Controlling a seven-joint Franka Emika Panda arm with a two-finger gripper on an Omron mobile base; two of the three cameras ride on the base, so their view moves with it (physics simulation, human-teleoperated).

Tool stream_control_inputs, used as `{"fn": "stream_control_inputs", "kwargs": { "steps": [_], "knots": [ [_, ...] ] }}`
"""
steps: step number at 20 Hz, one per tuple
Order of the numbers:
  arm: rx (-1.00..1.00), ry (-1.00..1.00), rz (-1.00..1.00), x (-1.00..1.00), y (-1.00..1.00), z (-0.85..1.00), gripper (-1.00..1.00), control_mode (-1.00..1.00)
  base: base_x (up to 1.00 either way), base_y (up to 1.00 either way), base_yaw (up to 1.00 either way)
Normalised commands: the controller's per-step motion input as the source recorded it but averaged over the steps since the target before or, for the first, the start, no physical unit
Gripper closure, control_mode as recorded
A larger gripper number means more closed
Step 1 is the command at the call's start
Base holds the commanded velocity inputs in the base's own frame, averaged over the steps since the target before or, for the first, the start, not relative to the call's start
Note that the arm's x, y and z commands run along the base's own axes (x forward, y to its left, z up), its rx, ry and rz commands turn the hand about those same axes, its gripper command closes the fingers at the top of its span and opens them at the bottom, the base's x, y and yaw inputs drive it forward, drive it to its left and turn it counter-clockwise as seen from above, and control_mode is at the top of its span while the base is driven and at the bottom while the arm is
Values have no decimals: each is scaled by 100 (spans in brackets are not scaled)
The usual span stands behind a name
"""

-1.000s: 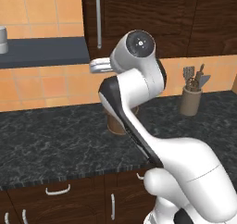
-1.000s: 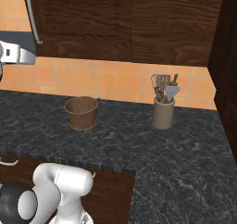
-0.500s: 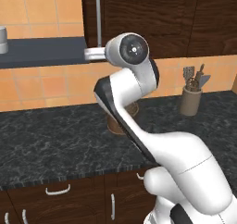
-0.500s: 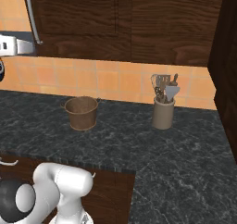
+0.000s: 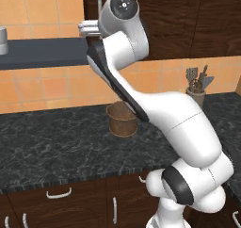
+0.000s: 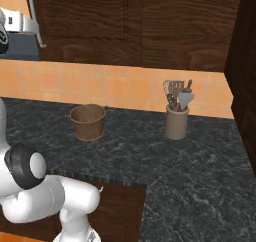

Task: Open the cabinet, pick up the bread from the cabinet and place it in the basket. Then move the basket to the dining counter.

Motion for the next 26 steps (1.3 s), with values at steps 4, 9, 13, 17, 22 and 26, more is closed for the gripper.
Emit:
{"fn": "stream_control_inputs", "kwargs": {
  "steps": [4,9,13,17,22,26],
  "knots": [
    [0,-1,-4,34,12,1,-100,-100,0,0,0],
    [0,0,-2,76,-6,-1,-100,-100,0,0,0],
    [0,-4,0,60,-7,-9,-100,-100,0,0,0],
    [0,-15,0,27,0,-10,-100,-100,0,0,0],
    [0,-15,0,39,0,-14,-100,-100,0,0,0],
    [0,-11,0,37,-3,-23,-100,-100,0,0,0]
  ]
}}
